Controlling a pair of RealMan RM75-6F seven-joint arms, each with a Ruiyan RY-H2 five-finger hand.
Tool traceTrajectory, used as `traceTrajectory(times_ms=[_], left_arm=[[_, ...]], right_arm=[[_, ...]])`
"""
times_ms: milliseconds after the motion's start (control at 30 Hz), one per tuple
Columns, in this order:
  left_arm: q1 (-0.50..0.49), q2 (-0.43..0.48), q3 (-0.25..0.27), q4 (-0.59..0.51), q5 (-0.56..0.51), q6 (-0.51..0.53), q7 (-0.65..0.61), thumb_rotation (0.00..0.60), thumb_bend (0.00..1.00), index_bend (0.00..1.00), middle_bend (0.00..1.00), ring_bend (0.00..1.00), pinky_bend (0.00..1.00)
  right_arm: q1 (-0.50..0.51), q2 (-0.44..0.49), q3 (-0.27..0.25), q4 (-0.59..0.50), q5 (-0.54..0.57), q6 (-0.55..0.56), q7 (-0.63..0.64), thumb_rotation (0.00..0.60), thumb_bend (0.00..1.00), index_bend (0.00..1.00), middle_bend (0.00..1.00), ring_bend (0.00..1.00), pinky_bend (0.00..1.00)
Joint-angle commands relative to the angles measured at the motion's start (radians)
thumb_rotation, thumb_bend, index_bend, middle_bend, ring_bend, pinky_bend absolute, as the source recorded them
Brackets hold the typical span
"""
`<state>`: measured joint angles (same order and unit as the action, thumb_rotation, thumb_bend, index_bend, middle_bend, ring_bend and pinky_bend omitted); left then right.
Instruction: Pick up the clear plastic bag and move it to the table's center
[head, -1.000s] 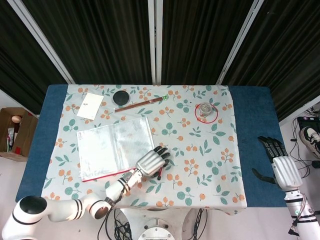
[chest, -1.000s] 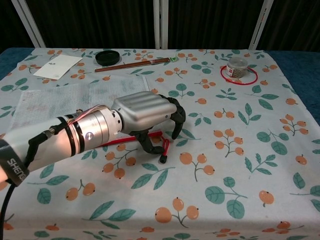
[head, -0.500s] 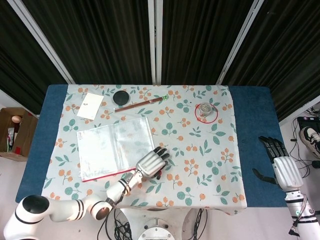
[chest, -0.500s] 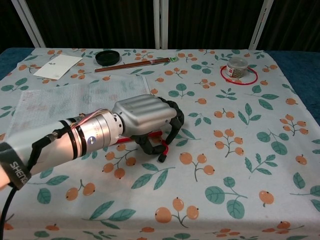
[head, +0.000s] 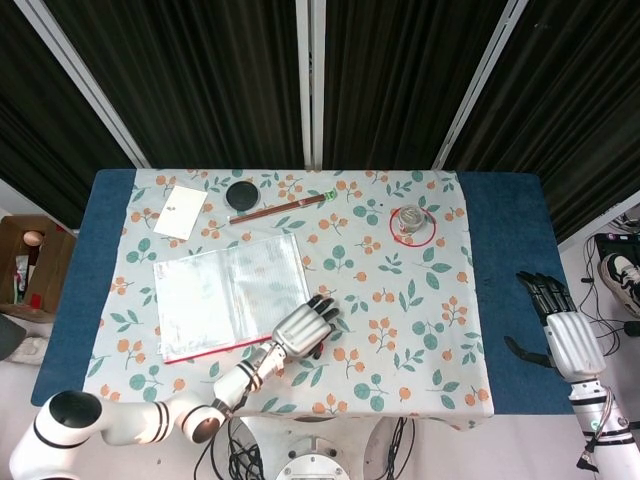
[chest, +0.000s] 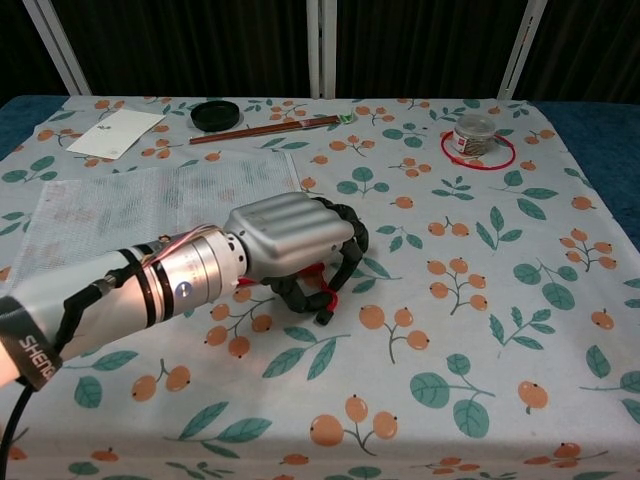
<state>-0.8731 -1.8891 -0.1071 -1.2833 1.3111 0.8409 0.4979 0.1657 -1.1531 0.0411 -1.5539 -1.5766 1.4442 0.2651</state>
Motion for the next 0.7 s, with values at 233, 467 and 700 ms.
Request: traceTrajectory(times_ms=[233, 467, 700], left_arm=[[0.086, 0.02, 0.01, -0.061, 0.037, 0.166, -0.05, 0.6, 0.38, 0.64, 0.21, 0.1, 0.15], [0.222, 0.023, 0.019, -0.129, 0.111, 0.439, -0.098, 0.6, 0.37, 0.65, 0.21, 0.1, 0.15], [0.332, 0.019, -0.004, -0.216, 0.15, 0.645, -0.122, 0.6, 0.37, 0.66, 0.21, 0.1, 0.15]], right_arm=[[0.016, 0.01, 0.013, -0.017, -0.015, 0.001, -0.004, 0.6, 0.15, 0.01, 0.08, 0.0, 0.0], [0.089, 0.061, 0.044, -0.084, -0.069, -0.039, -0.01, 0.6, 0.16, 0.01, 0.08, 0.0, 0.0], [0.238, 0.117, 0.107, -0.204, -0.104, -0.179, -0.053, 0.6, 0.18, 0.02, 0.08, 0.0, 0.0]])
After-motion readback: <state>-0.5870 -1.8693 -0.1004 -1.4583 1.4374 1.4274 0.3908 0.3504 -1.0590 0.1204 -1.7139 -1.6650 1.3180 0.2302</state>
